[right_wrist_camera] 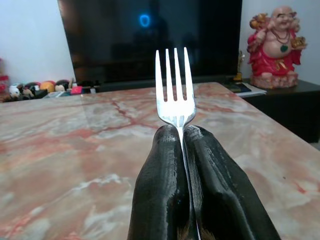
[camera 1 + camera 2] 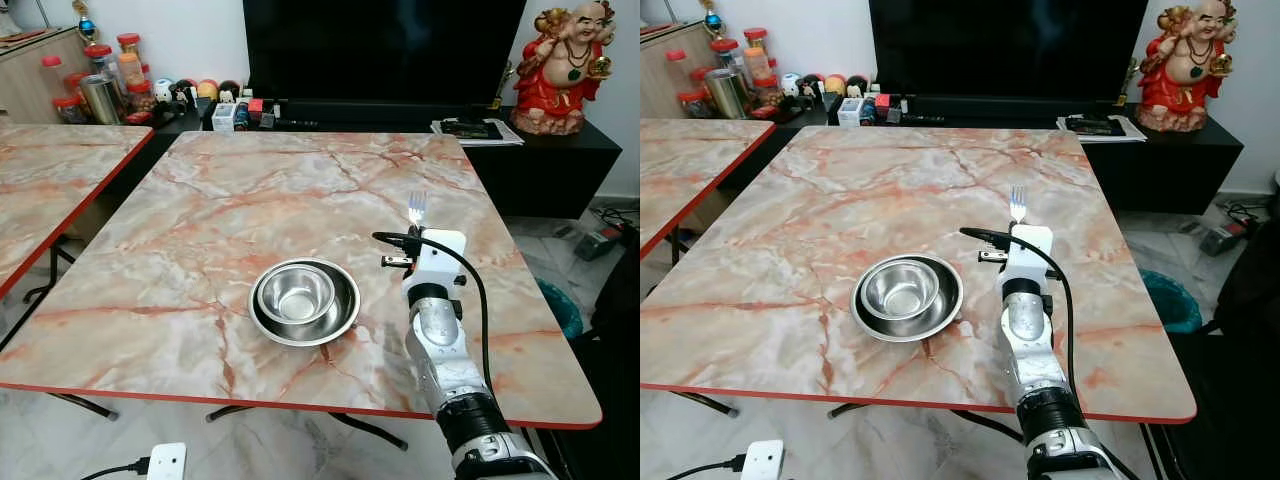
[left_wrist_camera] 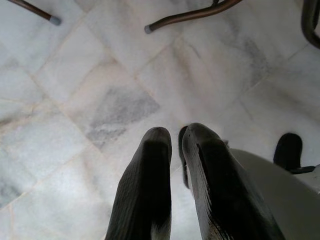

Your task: Setting the table

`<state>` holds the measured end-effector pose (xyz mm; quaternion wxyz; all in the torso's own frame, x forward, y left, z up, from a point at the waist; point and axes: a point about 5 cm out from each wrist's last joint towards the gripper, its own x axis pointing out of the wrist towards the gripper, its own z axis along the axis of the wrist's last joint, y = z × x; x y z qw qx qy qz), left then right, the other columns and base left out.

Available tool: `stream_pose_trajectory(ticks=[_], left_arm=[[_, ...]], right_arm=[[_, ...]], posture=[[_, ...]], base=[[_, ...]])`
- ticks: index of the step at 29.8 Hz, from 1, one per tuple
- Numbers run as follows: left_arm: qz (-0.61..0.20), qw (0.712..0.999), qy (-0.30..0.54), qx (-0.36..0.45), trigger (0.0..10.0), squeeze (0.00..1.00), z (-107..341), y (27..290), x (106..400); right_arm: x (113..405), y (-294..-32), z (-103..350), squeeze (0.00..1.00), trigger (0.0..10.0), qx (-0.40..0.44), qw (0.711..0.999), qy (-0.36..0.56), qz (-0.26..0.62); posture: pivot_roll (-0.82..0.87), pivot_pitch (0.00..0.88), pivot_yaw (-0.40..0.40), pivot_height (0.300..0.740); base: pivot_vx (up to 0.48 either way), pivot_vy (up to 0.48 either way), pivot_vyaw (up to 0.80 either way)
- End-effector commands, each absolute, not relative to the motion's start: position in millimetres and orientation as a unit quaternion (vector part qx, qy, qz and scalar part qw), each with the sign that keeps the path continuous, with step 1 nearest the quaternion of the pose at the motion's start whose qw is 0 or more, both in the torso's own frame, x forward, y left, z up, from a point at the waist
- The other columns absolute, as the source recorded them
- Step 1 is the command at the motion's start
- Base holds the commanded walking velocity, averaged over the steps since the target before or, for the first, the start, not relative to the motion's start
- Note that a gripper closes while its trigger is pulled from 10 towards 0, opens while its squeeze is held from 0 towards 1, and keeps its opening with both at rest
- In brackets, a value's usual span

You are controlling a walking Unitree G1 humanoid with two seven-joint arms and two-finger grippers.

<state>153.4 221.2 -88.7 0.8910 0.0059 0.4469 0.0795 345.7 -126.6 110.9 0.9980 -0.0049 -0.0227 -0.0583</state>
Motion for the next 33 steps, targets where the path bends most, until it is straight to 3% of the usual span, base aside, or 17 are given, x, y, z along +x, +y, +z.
stream_pose_trajectory(ticks=[1, 13, 33], left_arm=[[0.077, 0.889, 0.451, 0.016, 10.0, 0.0, -88, 226, 152], [0.071, 0.891, 0.448, 0.027, 10.0, 0.0, -87, 231, 150], [0.054, 0.891, 0.451, 0.027, 10.0, 0.0, -87, 225, 155]], right_arm=[[347, -127, 114, 0.0, 10.0, -0.008, 0.998, -0.022, -0.064], [349, -113, 91, 0.0, 10.0, 0.025, 0.992, 0.112, -0.05], [327, -113, 82, 0.0, 10.0, 0.021, 0.976, 0.21, -0.056]], posture=[[0.01, 0.0, 0.012, 0.74], [0.03, 0.0, 0.019, 0.74], [0.0, 0.0, 0.023, 0.74]], base=[[0.0, 0.0, 0.0], [0.0, 0.0, 0.0], [0.0, 0.0, 0.0]])
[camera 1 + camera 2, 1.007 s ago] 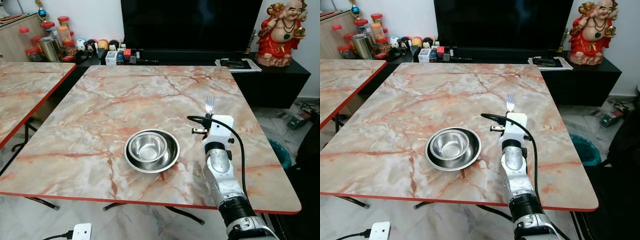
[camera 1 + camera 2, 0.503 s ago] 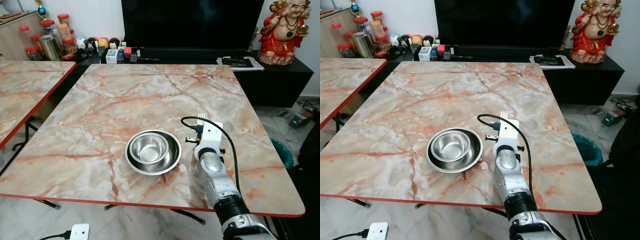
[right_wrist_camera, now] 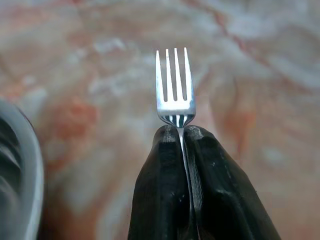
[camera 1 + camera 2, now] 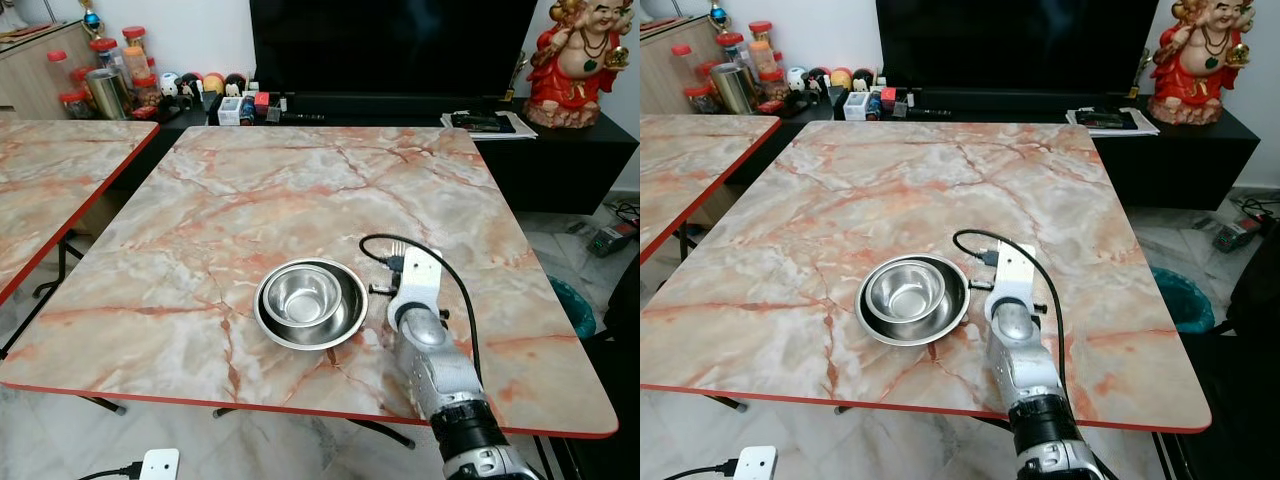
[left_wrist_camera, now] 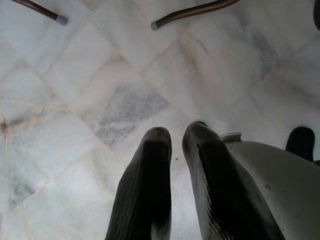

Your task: Setting the table

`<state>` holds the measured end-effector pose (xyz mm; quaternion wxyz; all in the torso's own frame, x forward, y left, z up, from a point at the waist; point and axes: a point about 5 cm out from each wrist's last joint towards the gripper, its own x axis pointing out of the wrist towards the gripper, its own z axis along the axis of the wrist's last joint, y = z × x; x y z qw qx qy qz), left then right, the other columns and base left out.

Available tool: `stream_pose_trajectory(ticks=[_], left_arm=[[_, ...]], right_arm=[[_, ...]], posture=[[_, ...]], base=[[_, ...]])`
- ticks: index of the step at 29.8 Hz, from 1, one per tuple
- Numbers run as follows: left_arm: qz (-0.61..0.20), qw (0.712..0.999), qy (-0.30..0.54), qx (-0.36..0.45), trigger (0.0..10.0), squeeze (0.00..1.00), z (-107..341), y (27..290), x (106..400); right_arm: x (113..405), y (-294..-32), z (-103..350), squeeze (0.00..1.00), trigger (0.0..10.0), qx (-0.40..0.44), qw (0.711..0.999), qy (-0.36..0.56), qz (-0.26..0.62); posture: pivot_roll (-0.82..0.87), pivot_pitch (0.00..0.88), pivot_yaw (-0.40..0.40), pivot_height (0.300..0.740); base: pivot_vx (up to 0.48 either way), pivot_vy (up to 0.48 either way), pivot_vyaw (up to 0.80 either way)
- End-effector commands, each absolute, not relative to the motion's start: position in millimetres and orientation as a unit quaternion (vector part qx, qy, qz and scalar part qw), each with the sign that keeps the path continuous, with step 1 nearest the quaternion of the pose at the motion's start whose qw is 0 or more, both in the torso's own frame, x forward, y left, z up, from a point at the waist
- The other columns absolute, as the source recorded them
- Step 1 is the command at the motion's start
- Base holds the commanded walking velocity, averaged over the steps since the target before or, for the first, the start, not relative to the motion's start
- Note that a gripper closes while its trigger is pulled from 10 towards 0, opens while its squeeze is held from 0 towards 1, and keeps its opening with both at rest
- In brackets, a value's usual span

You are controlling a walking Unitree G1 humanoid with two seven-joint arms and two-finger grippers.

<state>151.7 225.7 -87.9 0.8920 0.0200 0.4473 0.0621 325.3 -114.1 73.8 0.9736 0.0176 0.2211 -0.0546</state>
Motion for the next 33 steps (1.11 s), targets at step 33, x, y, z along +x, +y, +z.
stream_pose_trajectory(ticks=[33], left_arm=[[0.047, 0.89, 0.453, 0.019, 10.0, 0.0, -88, 218, 159]], right_arm=[[314, -113, 46, 0.0, 10.0, -0.005, 0.96, 0.277, -0.046]], posture=[[0.01, 0.0, 0.013, 0.74]], base=[[0.0, 0.0, 0.0]])
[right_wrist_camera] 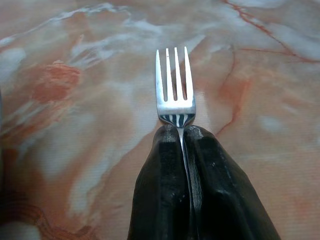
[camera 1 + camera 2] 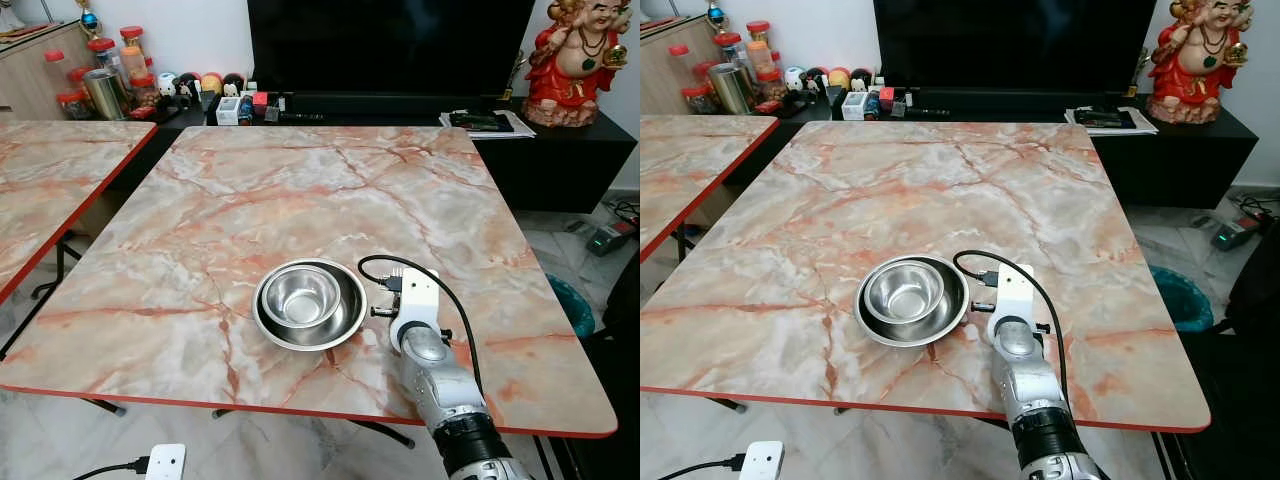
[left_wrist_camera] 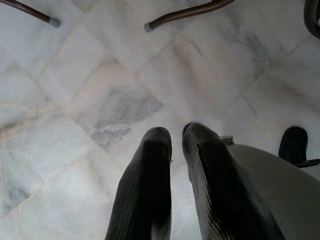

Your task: Setting the table

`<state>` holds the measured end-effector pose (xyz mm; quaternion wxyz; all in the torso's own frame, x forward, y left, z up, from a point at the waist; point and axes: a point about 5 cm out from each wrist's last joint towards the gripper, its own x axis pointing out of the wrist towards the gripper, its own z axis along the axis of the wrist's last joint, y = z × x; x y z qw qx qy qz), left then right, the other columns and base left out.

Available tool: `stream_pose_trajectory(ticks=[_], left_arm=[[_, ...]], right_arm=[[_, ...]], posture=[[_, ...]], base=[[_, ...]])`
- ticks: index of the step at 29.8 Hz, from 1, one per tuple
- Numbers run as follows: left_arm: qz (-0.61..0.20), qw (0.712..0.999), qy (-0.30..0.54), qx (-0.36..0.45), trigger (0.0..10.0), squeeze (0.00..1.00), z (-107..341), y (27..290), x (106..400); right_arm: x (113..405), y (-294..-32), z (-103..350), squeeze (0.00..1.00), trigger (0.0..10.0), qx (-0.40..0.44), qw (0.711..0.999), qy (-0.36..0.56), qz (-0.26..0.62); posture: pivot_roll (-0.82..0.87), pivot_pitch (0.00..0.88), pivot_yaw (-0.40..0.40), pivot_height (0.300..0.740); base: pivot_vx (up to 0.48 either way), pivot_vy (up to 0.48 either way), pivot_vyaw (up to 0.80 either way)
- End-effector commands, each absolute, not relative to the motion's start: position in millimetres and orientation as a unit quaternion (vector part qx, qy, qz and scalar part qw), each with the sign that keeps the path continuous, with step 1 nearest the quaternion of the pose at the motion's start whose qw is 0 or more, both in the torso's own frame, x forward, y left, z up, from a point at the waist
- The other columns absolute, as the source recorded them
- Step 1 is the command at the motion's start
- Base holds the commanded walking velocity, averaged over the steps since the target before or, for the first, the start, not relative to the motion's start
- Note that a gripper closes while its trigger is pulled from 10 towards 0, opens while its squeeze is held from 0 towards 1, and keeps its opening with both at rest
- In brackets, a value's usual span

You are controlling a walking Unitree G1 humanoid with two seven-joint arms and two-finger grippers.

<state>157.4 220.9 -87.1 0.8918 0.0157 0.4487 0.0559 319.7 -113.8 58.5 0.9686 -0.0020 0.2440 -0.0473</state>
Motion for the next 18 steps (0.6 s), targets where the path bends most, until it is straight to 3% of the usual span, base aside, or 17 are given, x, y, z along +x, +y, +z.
stream_pose_trajectory(ticks=[1, 4, 5, 6, 7, 8, 18], left_arm=[[0.047, 0.89, 0.453, 0.019, 10.0, 0.0, -87.5, 218.1, 158.7], [0.047, 0.89, 0.453, 0.019, 10.0, 0.0, -87.4, 218.0, 159.3], [0.047, 0.89, 0.453, 0.019, 10.0, 0.0, -87.3, 217.9, 159.5], [0.047, 0.89, 0.453, 0.019, 10.0, 0.0, -87.3, 217.8, 159.6], [0.047, 0.89, 0.453, 0.019, 10.0, 0.0, -87.3, 217.8, 159.6], [0.047, 0.89, 0.453, 0.019, 10.0, 0.0, -87.2, 217.8, 159.8], [0.047, 0.89, 0.453, 0.018, 10.0, 0.0, -87.2, 217.5, 160.1]], right_arm=[[314.1, -113.3, 46.3, 0.0, 10.0, -0.005, 0.96, 0.277, -0.047], [314.7, -112.9, 46.7, 0.0, 10.0, -0.003, 0.96, 0.275, -0.047], [314.9, -112.7, 46.8, 0.67, 10.0, -0.003, 0.96, 0.275, -0.047], [315.1, -112.6, 46.9, 0.9, 10.0, -0.003, 0.96, 0.274, -0.047], [315.1, -112.6, 46.9, 0.9, 10.0, -0.003, 0.96, 0.274, -0.047], [315.4, -112.5, 47.2, 1.0, 10.0, -0.003, 0.961, 0.273, -0.047], [317.6, -112.6, 49.1, 1.0, 10.0, -0.003, 0.962, 0.269, -0.049]], posture=[[0.01, 0.0, 0.012, 0.74], [0.01, 0.0, 0.012, 0.74], [0.01, 0.0, 0.011, 0.74], [0.01, 0.0, 0.011, 0.74], [0.01, 0.0, 0.011, 0.74], [0.01, 0.0, 0.011, 0.74], [0.01, 0.0, 0.009, 0.74]], base=[[0.0, 0.0, 0.0], [0.0, 0.0, 0.0], [0.0, 0.0, 0.0], [0.0, 0.0, 0.0], [0.0, 0.0, 0.0], [0.0, 0.0, 0.0], [0.0, 0.0, 0.0]])
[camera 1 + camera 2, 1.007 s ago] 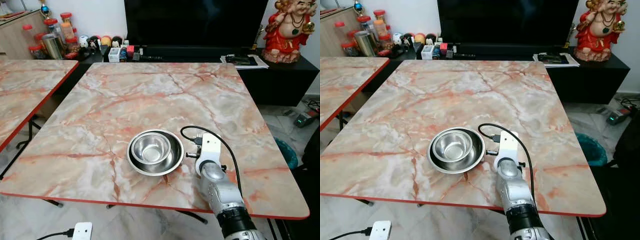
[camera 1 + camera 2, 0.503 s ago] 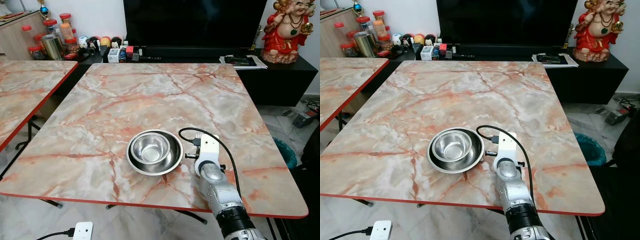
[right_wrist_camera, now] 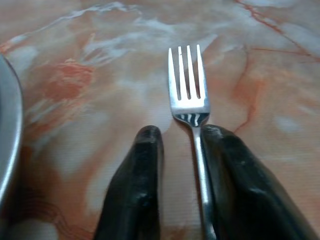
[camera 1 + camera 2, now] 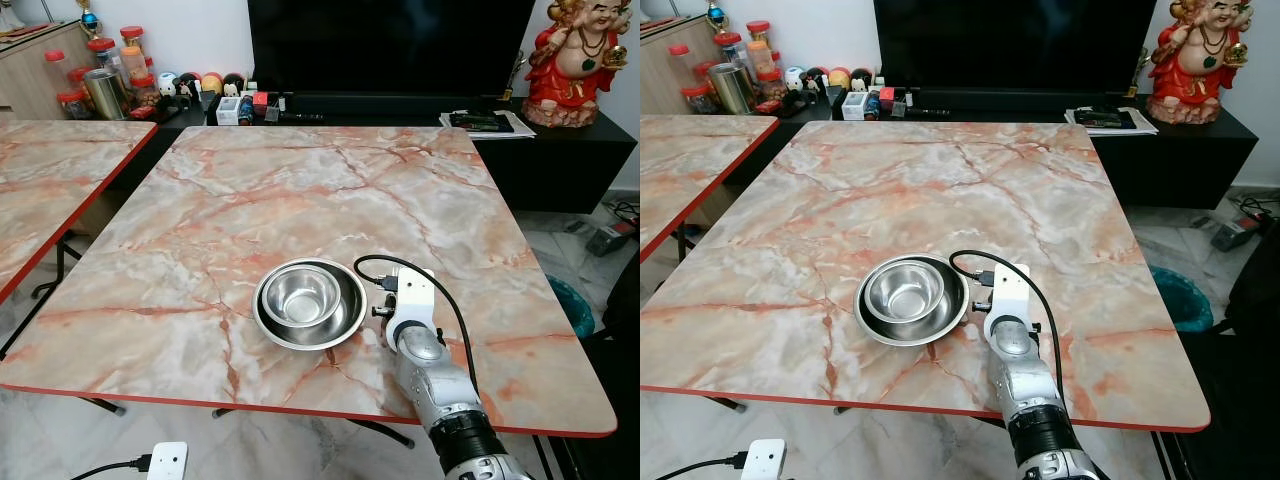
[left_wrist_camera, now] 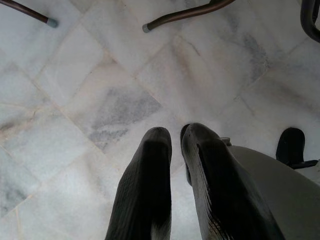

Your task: Setting the table

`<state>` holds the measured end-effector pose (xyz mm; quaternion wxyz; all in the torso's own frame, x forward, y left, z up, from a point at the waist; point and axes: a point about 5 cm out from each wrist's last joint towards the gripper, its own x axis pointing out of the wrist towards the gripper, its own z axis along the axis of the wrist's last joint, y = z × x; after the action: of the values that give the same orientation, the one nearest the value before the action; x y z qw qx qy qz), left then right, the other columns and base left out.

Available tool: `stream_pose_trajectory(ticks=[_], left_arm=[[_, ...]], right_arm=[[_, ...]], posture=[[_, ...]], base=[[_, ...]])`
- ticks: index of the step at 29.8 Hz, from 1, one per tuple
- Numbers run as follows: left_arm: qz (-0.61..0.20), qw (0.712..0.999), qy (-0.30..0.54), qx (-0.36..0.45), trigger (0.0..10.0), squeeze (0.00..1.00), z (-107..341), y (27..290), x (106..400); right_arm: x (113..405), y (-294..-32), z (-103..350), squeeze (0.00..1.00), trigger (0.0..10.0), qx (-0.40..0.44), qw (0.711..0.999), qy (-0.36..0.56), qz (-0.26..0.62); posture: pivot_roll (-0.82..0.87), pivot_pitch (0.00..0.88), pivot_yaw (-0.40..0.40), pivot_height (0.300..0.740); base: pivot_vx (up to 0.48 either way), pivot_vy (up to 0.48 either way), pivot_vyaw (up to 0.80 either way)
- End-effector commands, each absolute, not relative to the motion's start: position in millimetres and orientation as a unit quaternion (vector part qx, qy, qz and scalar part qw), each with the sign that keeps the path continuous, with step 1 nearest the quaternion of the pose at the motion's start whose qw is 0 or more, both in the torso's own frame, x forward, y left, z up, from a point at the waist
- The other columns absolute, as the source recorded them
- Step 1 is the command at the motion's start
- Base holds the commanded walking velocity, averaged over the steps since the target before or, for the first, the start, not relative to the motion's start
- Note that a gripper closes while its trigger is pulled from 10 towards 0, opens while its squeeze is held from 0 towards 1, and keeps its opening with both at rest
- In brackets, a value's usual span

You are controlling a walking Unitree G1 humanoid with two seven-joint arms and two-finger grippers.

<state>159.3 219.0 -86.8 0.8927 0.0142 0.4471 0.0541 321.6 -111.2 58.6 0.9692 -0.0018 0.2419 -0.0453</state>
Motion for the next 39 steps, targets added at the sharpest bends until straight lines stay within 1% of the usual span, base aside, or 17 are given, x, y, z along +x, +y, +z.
stream_pose_trajectory(ticks=[1, 6, 7, 8, 9, 18, 39], left_arm=[[0.047, 0.89, 0.453, 0.018, 10.0, 0.0, -87, 217, 160], [0.047, 0.891, 0.452, 0.018, 10.0, 0.0, -86, 217, 162], [0.047, 0.891, 0.451, 0.018, 10.0, 0.0, -86, 218, 162], [0.048, 0.891, 0.451, 0.018, 10.0, 0.0, -86, 218, 163], [0.048, 0.891, 0.451, 0.018, 10.0, 0.0, -86, 218, 163], [0.045, 0.894, 0.446, 0.015, 10.0, 0.0, -84, 216, 168], [0.045, 0.894, 0.446, 0.015, 10.0, 0.0, -84, 216, 168]], right_arm=[[318, -113, 49, 1.0, 10.0, -0.003, 0.962, 0.269, -0.049], [320, -114, 55, 1.0, 10.0, -0.003, 0.965, 0.256, -0.058], [322, -114, 57, 0.92, 10.0, -0.004, 0.967, 0.248, -0.059], [323, -115, 60, 0.6, 10.0, -0.006, 0.968, 0.242, -0.061], [324, -115, 63, 0.0, 10.0, -0.008, 0.97, 0.234, -0.062], [334, -115, 89, 0.0, 10.0, -0.017, 0.981, 0.184, -0.067], [334, -115, 89, 0.0, 10.0, -0.017, 0.981, 0.184, -0.067]], posture=[[0.01, 0.0, 0.009, 0.74], [0.01, 0.0, 0.01, 0.74], [0.01, 0.0, 0.01, 0.74], [0.01, 0.0, 0.011, 0.74], [0.0, 0.0, 0.012, 0.74], [0.0, 0.0, 0.015, 0.74], [0.0, 0.0, 0.015, 0.74]], base=[[0.0, 0.0, 0.0], [0.0, 0.0, 0.0], [0.0, 0.0, 0.0], [0.0, 0.0, 0.0], [0.0, 0.0, 0.0], [0.0, 0.0, 0.0], [0.0, 0.0, 0.0]])
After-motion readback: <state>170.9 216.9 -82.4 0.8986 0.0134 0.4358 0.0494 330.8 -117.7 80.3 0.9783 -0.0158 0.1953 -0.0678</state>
